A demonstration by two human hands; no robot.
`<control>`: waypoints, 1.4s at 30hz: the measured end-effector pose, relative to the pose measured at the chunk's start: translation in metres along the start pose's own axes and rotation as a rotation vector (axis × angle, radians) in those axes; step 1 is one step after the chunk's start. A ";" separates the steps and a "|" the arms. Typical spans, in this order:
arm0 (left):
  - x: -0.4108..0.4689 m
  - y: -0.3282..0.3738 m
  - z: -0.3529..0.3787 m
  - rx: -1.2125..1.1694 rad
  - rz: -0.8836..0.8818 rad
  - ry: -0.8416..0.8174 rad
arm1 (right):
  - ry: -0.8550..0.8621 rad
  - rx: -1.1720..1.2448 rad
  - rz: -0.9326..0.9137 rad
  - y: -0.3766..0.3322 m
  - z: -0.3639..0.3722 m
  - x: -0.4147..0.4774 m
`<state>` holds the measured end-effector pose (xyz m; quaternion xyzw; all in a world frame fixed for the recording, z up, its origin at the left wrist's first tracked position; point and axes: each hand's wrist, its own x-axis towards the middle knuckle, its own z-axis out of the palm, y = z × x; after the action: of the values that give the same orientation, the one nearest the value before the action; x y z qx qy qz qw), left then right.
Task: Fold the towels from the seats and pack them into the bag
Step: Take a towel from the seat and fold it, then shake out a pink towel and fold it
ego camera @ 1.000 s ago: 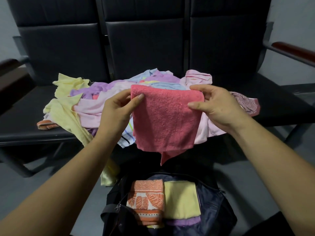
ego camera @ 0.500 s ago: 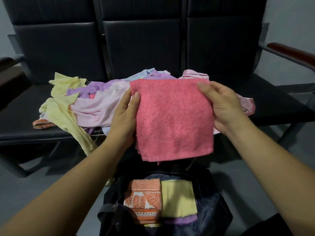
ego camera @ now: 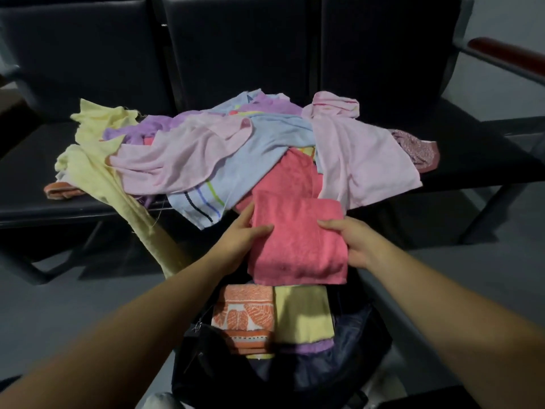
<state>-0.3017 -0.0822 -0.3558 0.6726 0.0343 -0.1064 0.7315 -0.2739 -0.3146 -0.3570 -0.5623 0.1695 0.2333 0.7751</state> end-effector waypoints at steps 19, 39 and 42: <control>0.036 -0.246 -0.002 0.144 -0.580 0.112 | 0.392 -0.459 0.352 0.210 -0.083 0.123; 0.041 -0.148 -0.020 0.806 -0.345 -0.016 | 0.283 -1.068 0.095 0.123 -0.032 0.093; 0.041 -0.073 -0.035 0.876 -0.170 -0.009 | 0.187 -1.014 0.053 0.069 0.007 0.077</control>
<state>-0.2734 -0.0575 -0.4379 0.9134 0.0381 -0.1736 0.3663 -0.2476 -0.2774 -0.4497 -0.8813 0.1179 0.2544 0.3805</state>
